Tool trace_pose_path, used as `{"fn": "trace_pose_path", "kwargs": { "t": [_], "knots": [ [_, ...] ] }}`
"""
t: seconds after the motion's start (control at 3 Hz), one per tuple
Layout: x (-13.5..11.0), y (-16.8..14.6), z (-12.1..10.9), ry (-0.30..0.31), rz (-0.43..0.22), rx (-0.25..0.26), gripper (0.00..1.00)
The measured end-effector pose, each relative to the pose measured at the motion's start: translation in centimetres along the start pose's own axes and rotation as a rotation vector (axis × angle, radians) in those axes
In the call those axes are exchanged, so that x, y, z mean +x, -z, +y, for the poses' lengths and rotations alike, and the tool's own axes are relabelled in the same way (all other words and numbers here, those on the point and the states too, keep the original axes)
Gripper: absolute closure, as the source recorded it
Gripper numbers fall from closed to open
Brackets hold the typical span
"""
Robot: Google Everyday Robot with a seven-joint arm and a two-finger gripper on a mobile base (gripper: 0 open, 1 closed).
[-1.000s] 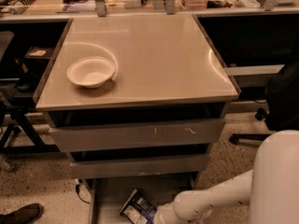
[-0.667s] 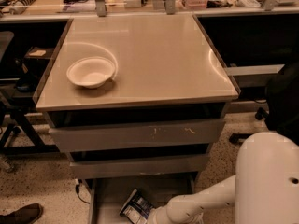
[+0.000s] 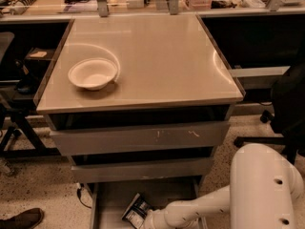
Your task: Pick blue chip bag from bottom drawer and place on counter
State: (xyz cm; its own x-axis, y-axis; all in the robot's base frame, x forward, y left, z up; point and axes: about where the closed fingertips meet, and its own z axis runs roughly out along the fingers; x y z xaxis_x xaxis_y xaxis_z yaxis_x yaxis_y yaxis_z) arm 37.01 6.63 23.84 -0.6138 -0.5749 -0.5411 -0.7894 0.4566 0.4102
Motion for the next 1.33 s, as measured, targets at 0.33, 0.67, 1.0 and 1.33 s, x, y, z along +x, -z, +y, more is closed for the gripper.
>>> {"fn": "trace_pose_path", "kwargs": {
  "t": [0.33,0.67,1.0,1.33],
  "knots": [
    [-0.5,-1.2,-1.6,0.01,-0.008,0.019,0.0],
    [-0.3,-2.4,-3.5,0.004,0.007,0.045,0.0],
    [0.2,-2.9,-5.5,-0.006,0.029,0.074,0.0],
    [1.1,-3.1,-7.3,-0.021,0.054,0.099,0.0]
  ]
}}
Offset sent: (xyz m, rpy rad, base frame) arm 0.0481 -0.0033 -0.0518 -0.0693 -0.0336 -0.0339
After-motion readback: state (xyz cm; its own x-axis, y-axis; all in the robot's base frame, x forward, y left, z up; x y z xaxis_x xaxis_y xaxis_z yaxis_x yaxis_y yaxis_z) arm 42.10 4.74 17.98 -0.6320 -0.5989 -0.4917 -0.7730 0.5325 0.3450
